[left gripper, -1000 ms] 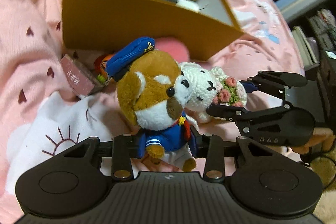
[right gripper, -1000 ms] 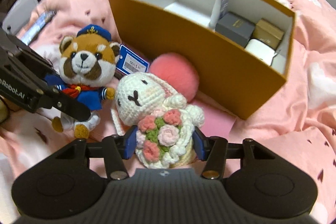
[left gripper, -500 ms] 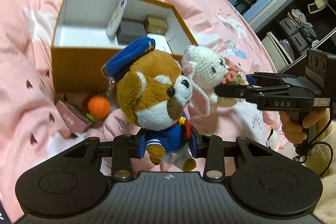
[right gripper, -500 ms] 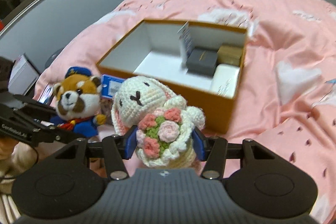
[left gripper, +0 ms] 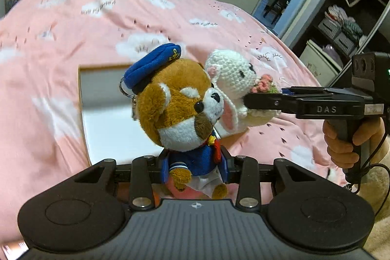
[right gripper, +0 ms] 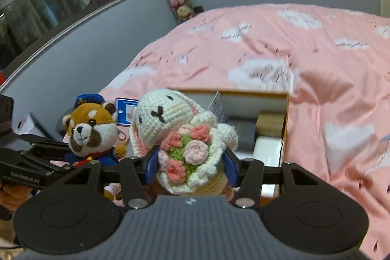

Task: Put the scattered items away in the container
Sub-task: 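Grasp the red panda plush with the left gripper while the right grasps the white bunny, then lower the red panda and white bunny plushes into the orange box together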

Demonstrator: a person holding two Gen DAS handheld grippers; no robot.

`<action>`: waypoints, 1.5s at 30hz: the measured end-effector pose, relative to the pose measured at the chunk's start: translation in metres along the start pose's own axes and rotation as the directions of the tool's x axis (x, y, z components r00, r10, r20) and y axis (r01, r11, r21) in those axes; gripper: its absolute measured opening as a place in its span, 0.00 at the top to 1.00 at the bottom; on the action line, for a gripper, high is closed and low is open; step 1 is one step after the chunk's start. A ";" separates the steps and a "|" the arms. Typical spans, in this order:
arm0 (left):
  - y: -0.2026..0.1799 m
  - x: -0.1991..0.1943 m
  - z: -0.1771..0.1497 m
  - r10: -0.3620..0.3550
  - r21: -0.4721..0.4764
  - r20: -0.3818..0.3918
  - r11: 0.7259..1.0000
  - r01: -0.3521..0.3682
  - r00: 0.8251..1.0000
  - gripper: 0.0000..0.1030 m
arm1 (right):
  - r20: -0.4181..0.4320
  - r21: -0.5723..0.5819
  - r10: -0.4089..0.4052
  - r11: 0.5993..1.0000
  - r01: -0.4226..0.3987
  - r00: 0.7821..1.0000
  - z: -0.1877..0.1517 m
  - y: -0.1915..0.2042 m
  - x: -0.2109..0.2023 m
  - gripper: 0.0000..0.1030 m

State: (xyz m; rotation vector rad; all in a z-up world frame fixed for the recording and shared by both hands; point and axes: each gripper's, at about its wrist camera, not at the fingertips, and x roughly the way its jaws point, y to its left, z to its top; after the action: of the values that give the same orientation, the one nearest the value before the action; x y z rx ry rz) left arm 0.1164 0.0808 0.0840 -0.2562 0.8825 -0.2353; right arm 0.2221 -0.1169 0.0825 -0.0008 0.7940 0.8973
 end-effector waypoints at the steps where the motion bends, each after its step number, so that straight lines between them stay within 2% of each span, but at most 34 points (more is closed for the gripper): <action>1: 0.002 0.003 0.007 -0.001 0.005 -0.005 1.000 0.001 1.000 0.58 | 0.009 0.016 -0.011 1.000 0.011 1.000 0.005 -0.002 0.004 0.45; 5: 0.019 0.029 0.031 -0.011 0.002 -0.060 1.000 0.011 0.998 0.58 | -0.009 0.092 -0.056 0.994 0.056 0.998 0.017 -0.015 0.030 0.45; 8: 0.033 0.062 0.039 0.023 0.000 -0.121 1.000 -0.023 0.992 0.58 | -0.077 0.165 -0.076 0.982 0.088 0.994 0.014 -0.028 0.057 0.45; 12: 0.049 0.103 0.043 0.050 0.001 -0.216 0.999 -0.051 0.975 0.58 | -0.166 0.264 -0.094 0.955 0.136 0.982 0.001 -0.046 0.095 0.45; 18: 0.065 0.152 0.038 0.009 0.003 -0.360 1.000 -0.009 0.933 0.58 | -0.262 0.353 -0.122 0.911 0.213 0.957 -0.013 -0.061 0.138 0.45; 23: 0.084 0.179 0.036 -0.053 -0.030 -0.455 0.999 0.044 0.889 0.58 | -0.338 0.361 -0.129 0.897 0.255 0.932 -0.020 -0.059 0.161 0.45; 27: 0.095 0.199 0.032 -0.081 -0.043 -0.527 0.997 0.069 0.846 0.57 | -0.390 0.403 -0.108 0.873 0.275 0.915 -0.027 -0.066 0.171 0.44; 30: 0.099 0.211 0.030 -0.110 -0.064 -0.567 0.994 0.089 0.816 0.57 | -0.408 0.391 -0.110 0.876 0.282 0.906 -0.026 -0.064 0.174 0.41; 32: 0.100 0.216 0.028 -0.113 -0.066 -0.583 0.994 0.092 0.804 0.56 | -0.421 0.376 -0.101 0.885 0.275 0.901 -0.026 -0.063 0.176 0.39; 34: 0.102 0.218 0.028 -0.117 -0.073 -0.587 0.993 0.092 0.801 0.54 | -0.429 0.368 -0.089 0.892 0.264 0.899 -0.025 -0.065 0.177 0.38; 37: 0.106 0.216 0.027 -0.124 -0.087 -0.577 0.992 0.090 0.807 0.52 | -0.426 0.347 -0.074 0.907 0.239 0.902 -0.024 -0.065 0.173 0.36; 43: 0.107 0.202 0.029 -0.091 -0.072 -0.549 0.996 0.061 0.831 0.35 | -0.409 0.234 -0.072 0.955 0.181 0.910 -0.011 -0.055 0.169 0.28; 45: 0.108 0.196 0.029 -0.089 -0.068 -0.542 0.996 0.062 0.836 0.34 | -0.416 0.183 -0.071 0.970 0.160 0.906 -0.008 -0.052 0.171 0.28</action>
State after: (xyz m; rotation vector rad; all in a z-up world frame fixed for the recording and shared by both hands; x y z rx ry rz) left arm 0.2695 0.1266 -0.0753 -0.2733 1.4506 -0.3720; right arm 0.3159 -0.0341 -0.0450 -0.0483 1.2670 0.7007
